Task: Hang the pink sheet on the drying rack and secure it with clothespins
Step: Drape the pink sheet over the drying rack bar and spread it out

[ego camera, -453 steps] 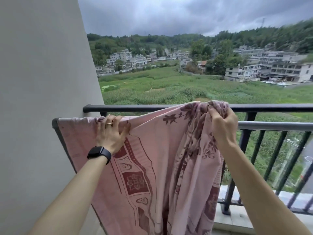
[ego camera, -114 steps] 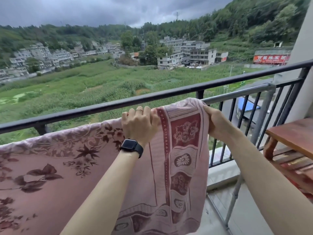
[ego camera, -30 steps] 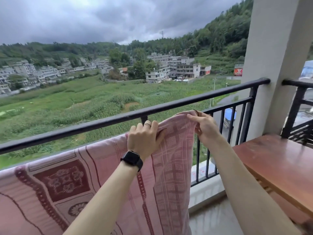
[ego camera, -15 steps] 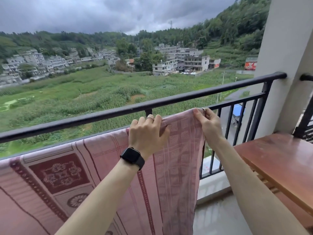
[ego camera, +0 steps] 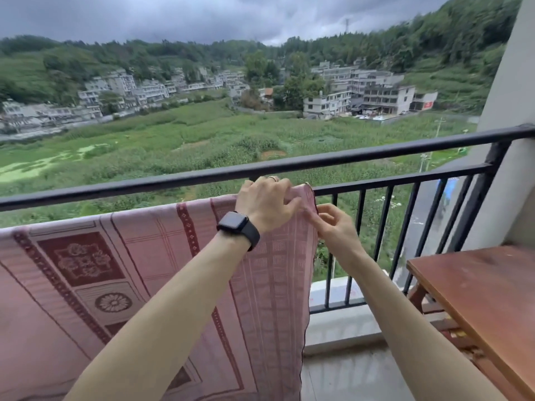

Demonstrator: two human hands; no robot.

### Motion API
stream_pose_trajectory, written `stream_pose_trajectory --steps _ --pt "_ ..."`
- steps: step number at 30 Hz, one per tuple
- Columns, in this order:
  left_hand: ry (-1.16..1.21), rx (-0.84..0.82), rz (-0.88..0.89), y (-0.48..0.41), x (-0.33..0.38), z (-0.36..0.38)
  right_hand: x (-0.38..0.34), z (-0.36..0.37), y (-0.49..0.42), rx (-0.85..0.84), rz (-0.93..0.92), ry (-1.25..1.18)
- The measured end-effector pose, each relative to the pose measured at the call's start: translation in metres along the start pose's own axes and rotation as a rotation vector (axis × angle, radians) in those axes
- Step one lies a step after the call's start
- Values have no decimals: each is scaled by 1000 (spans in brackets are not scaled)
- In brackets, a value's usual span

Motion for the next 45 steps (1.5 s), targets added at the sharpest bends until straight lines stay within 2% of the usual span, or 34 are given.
stream_pose_trajectory --steps 2,3,6,9,12,14,16,21,23,26,27,31,34,37,41,45 --pt "116 -25 -94 -11 -6 2 -10 -16 -4 73 -66 9" --pt "168 -17 -141 -13 -11 2 -13 -16 -4 57 -78 28" --pt "173 5 -165 -12 -12 3 5 -1 -2 -65 9 115" --pt "194 24 -150 -10 -13 3 19 1 0 -73 62 132" --pt "202 24 -118 -15 -5 4 29 20 1 -253 109 109" --pt "151 -16 -79 -19 5 8 39 33 2 -359 105 187" --pt "119 -44 -59 -22 12 12 49 28 -1 -300 72 224" --pt "247 66 -78 -22 12 7 53 -8 -1 -44 -23 157" --pt "196 56 -75 -22 14 9 56 -6 1 -83 -14 147" --pt "155 39 -90 -22 11 9 77 22 14 -322 103 206" --pt "171 33 -97 -22 9 9 84 25 15 -335 121 199" --pt "292 -11 -99 -28 9 13 87 15 11 -244 107 227" --pt "393 -72 -51 -35 16 16 62 15 6 -259 118 13" --pt "411 -134 -34 -38 18 20 22 0 -12 -170 76 -157" --pt "435 -108 -8 -40 22 12 -22 -15 -27 -64 -109 -10" --pt "481 -119 -21 -38 18 4 -23 -16 -32 -60 -138 46"
Point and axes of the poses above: each hand's wrist, its own y-axis away from the middle knuckle, its own z-axis out of the palm, x = y × z, the point moved 10 cm from there along -y, towards the middle knuckle, and after that the axes turned 5 degrees about y, right-handed, at the moved point
